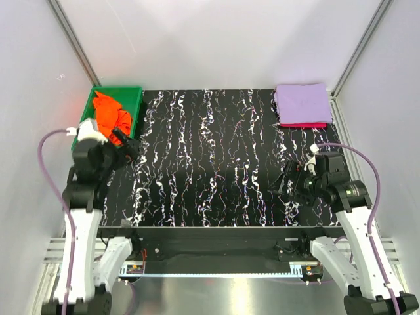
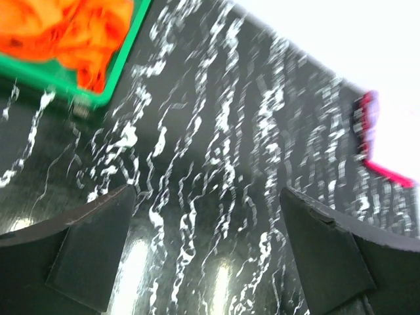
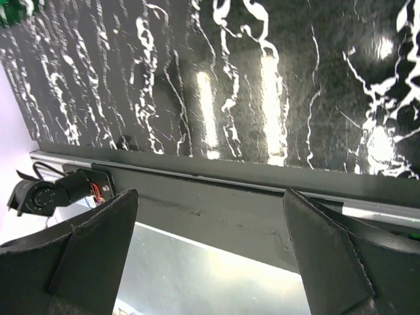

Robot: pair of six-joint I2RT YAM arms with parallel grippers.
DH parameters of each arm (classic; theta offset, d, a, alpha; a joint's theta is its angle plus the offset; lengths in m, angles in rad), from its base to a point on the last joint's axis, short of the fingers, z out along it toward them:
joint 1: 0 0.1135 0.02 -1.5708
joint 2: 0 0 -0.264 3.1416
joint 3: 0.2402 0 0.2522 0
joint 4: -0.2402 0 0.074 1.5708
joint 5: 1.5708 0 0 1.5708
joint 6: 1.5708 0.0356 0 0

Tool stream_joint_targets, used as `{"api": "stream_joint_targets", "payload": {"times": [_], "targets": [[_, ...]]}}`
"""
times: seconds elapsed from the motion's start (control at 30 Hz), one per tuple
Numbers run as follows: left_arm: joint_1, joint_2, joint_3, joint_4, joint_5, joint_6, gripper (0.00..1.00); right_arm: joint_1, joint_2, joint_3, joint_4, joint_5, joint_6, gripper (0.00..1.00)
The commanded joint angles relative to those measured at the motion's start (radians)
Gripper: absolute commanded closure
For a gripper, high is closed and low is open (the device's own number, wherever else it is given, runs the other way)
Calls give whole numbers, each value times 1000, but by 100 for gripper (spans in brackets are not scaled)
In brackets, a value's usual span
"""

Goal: Fold and stack the t-shirts
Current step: Grab the tshirt from the pile

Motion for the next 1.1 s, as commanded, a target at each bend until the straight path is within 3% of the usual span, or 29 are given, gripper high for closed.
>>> {"api": "stream_joint_targets", "payload": {"times": [0.0, 0.23, 0.37, 0.4, 0.53, 0.8, 1.07], "targets": [[3, 187, 79, -57, -24, 3, 1, 6, 40, -16, -8, 19, 26, 0], [3, 499, 245, -24, -135, -8, 1, 6, 169, 76, 2, 12, -19, 0], [8, 868, 449, -50, -206, 101, 12, 6, 227, 153, 2, 51, -48, 0], [11, 927, 504, -76, -249, 116, 19, 6, 262, 163, 1, 57, -54, 0], [43, 1132, 690, -86, -356, 159, 22, 6, 339, 219, -5, 106, -77, 0], [207, 1462, 1000, -87, -203, 127, 20, 6, 464, 292, -10, 152, -83, 0], [247, 1620, 1084, -18, -165, 58, 18, 6, 540, 303, -1, 174, -71, 0]]}}
